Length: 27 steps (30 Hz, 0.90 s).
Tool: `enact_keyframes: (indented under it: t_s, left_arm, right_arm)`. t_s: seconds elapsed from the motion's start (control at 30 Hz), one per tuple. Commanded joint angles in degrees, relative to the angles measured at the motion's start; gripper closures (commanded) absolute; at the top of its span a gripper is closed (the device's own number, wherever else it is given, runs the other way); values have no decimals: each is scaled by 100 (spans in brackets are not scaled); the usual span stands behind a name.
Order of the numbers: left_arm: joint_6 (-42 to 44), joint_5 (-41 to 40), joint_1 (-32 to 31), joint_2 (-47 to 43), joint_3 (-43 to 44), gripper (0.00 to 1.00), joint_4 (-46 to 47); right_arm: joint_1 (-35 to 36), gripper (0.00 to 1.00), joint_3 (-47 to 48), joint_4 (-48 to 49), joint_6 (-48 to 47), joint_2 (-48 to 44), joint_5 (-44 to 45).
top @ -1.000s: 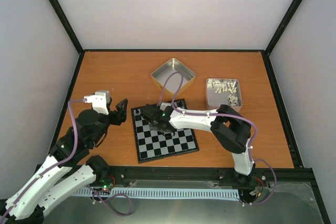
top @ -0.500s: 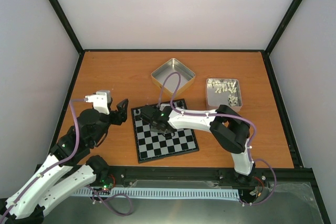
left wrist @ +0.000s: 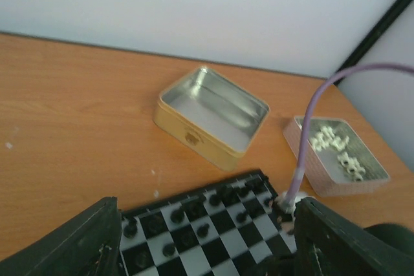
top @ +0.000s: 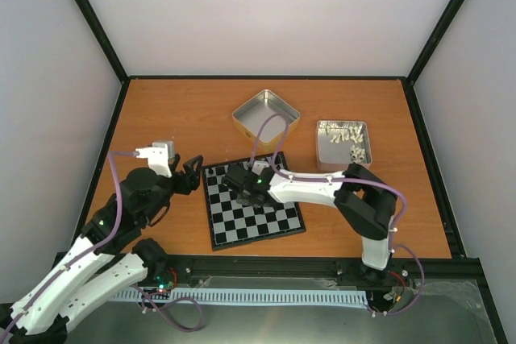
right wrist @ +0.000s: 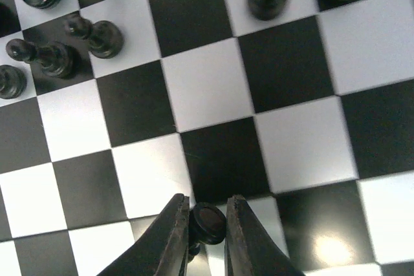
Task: Set up the chess pieces on the board
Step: Pick up the chess piece from the chessboard, then place the chess piece on the chessboard.
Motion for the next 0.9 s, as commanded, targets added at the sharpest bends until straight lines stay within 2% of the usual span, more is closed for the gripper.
enact_keyframes:
  t_s: [0.0, 0.17, 0.27, 0.43, 0.57, 0.87]
  left_arm:
    - [-826, 1056, 35, 111, -468, 25, 298]
    - [-1206, 2384, 30, 184, -1526, 18, 1495]
    - [-1360, 2826, 30, 299, -1969, 17, 2183]
    - [-1470, 3311, 31, 759, -2323, 18, 2827]
    - [-1480, 3788, 30, 1302, -2607, 23, 3427]
    - [-1457, 4237, 22, 2325, -2994, 45, 4604]
  right_arm:
    - [-42, 85, -669, 817, 355, -768, 168]
    - [-271, 85, -1534, 1826, 671, -1453, -368]
    - [-348, 85, -1920, 2219, 878, -1761, -633]
    - [-492, 85, -2605, 3132, 1344, -2242, -1192]
    - [-691, 85, -3019, 3932, 1674, -2280, -1799]
    - [-767, 84, -3445, 4783, 2293, -2175, -2369]
